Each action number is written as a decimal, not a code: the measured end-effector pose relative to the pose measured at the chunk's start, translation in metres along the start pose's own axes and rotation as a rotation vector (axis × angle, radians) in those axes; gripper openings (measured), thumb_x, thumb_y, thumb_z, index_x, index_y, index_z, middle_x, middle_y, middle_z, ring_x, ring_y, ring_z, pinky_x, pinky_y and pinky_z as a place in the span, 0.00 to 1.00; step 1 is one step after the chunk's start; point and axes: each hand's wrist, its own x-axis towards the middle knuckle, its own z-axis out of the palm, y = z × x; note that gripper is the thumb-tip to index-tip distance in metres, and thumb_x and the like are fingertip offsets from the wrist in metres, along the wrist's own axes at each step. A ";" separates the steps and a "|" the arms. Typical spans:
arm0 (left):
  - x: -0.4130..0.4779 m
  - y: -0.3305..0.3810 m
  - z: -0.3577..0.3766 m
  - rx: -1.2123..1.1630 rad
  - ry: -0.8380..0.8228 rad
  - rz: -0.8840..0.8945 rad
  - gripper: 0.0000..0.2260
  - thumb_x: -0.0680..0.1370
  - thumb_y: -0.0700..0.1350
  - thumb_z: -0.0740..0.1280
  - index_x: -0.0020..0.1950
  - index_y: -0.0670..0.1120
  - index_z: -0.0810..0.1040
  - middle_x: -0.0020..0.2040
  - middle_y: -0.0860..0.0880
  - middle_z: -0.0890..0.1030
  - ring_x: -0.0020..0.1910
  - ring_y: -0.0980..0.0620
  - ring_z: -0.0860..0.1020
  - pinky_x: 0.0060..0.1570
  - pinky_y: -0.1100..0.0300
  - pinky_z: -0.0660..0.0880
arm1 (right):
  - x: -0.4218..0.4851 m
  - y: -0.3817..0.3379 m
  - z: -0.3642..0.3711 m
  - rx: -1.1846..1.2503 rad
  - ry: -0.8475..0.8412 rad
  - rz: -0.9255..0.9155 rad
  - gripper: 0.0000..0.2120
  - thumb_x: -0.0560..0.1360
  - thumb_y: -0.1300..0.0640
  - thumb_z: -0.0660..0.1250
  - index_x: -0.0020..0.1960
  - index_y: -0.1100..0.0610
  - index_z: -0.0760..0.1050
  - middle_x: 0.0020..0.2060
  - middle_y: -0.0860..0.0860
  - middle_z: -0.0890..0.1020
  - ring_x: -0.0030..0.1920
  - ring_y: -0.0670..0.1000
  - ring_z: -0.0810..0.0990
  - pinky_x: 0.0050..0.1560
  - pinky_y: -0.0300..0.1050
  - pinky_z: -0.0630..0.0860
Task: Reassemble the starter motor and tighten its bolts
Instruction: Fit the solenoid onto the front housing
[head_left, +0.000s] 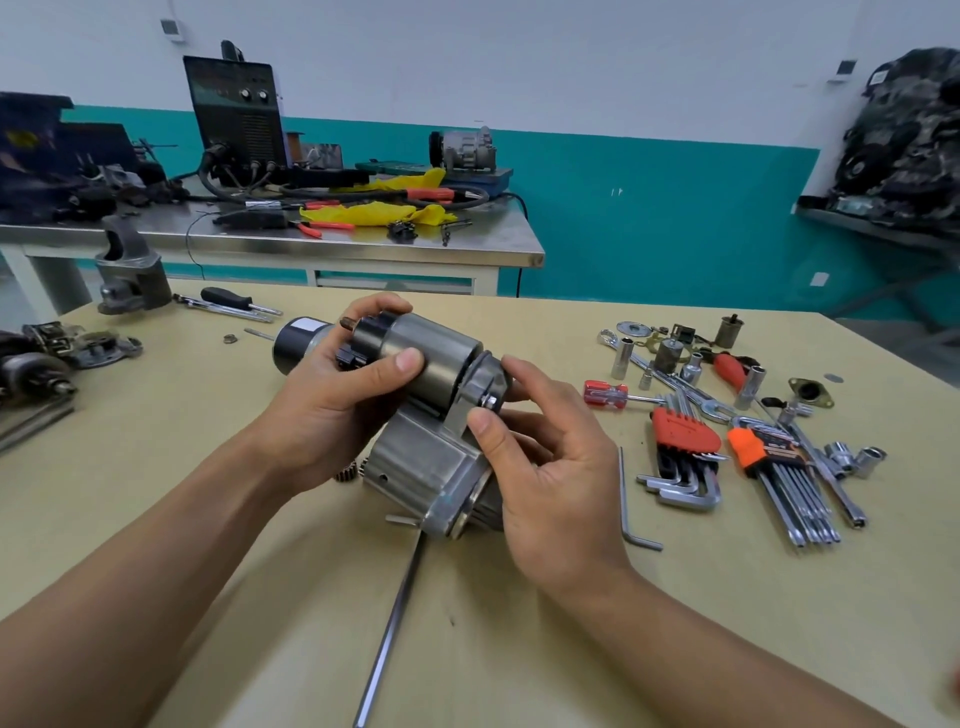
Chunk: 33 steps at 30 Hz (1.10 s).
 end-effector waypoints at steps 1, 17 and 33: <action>0.000 0.002 -0.002 0.021 -0.007 -0.003 0.26 0.62 0.44 0.83 0.56 0.52 0.77 0.49 0.48 0.80 0.45 0.49 0.83 0.46 0.57 0.82 | 0.000 0.001 0.000 0.005 0.003 0.000 0.21 0.76 0.56 0.72 0.63 0.36 0.76 0.53 0.45 0.80 0.54 0.52 0.83 0.54 0.40 0.80; 0.003 0.012 -0.009 0.161 -0.125 0.015 0.22 0.62 0.36 0.80 0.50 0.55 0.80 0.46 0.51 0.80 0.45 0.50 0.80 0.47 0.60 0.81 | 0.007 0.001 -0.007 0.086 -0.076 0.059 0.19 0.75 0.55 0.70 0.64 0.41 0.76 0.53 0.43 0.81 0.56 0.55 0.83 0.56 0.57 0.82; -0.002 -0.001 -0.005 0.132 -0.030 0.025 0.23 0.65 0.39 0.82 0.56 0.52 0.79 0.52 0.47 0.78 0.47 0.50 0.82 0.46 0.59 0.81 | 0.005 -0.005 -0.006 0.153 0.081 0.036 0.05 0.71 0.58 0.73 0.47 0.54 0.83 0.57 0.47 0.84 0.49 0.51 0.87 0.49 0.51 0.84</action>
